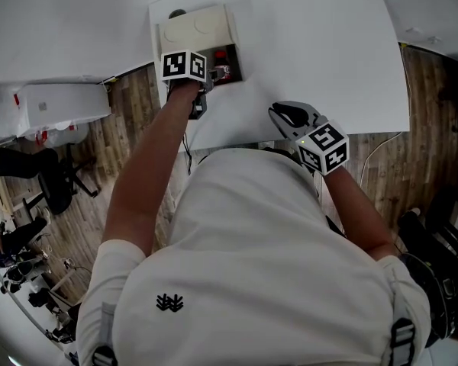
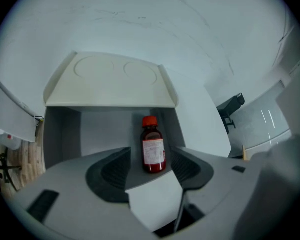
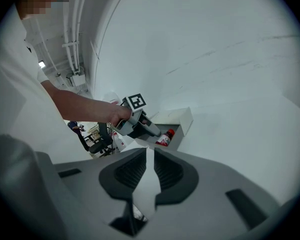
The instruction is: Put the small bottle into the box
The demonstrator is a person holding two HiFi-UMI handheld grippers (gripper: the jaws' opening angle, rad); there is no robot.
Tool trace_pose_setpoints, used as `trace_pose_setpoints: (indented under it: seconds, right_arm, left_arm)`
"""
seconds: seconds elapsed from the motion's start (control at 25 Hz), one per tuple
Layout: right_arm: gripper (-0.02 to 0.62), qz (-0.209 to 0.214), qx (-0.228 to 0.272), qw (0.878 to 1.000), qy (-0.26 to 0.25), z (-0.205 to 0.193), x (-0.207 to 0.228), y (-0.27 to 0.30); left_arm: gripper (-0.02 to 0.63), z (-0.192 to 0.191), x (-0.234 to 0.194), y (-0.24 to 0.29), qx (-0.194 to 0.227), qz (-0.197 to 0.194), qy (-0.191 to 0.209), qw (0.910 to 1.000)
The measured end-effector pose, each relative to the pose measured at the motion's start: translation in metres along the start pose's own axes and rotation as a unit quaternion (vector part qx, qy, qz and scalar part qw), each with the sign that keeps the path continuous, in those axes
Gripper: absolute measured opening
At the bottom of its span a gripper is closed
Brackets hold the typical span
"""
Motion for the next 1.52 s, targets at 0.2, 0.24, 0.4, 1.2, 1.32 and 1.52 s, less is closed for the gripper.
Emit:
trace_pose_setpoints:
  seconds: [0.2,0.24,0.4,1.2,1.32,1.52]
  right_arm:
    - [0.051,-0.001,-0.006,1.0,-0.01,0.001,-0.02,0.009]
    - [0.051,-0.002,-0.007,1.0,-0.012,0.001,-0.026,0.011]
    - [0.051,-0.004,-0.013,1.0,-0.019,0.001,-0.048,0.022]
    - [0.02,-0.048,-0.008,0.998,-0.028,-0.016,-0.154,0.054]
    - [0.02,-0.051,-0.007,0.998,-0.029,-0.023,-0.177,0.057]
    - [0.017,-0.052,-0.005,0.998,-0.036,-0.029,-0.21,0.062]
  left_arm:
    - [0.255,-0.012,0.001,-0.022,0.026,-0.025,0.016,0.9992]
    - [0.255,-0.015,0.001,-0.028,0.033,-0.03,0.021,0.9988]
    - [0.253,-0.029,-0.004,-0.05,0.067,-0.055,0.033,0.9957]
    - [0.006,-0.149,-0.036,-0.156,0.219,-0.14,0.181,0.9486]
    - [0.006,-0.183,-0.035,-0.176,0.226,-0.169,0.202,0.9378]
    - [0.005,-0.229,-0.035,-0.209,0.238,-0.205,0.227,0.9218]
Point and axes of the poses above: the fingertips, and each gripper's own axes: y forward along the fingers, x to its right, z out of its top, the point moved 5 cm from there along -y, backward along the fingers, and after that the axes turned 4 degrees about -x, right-handed, at the moved point
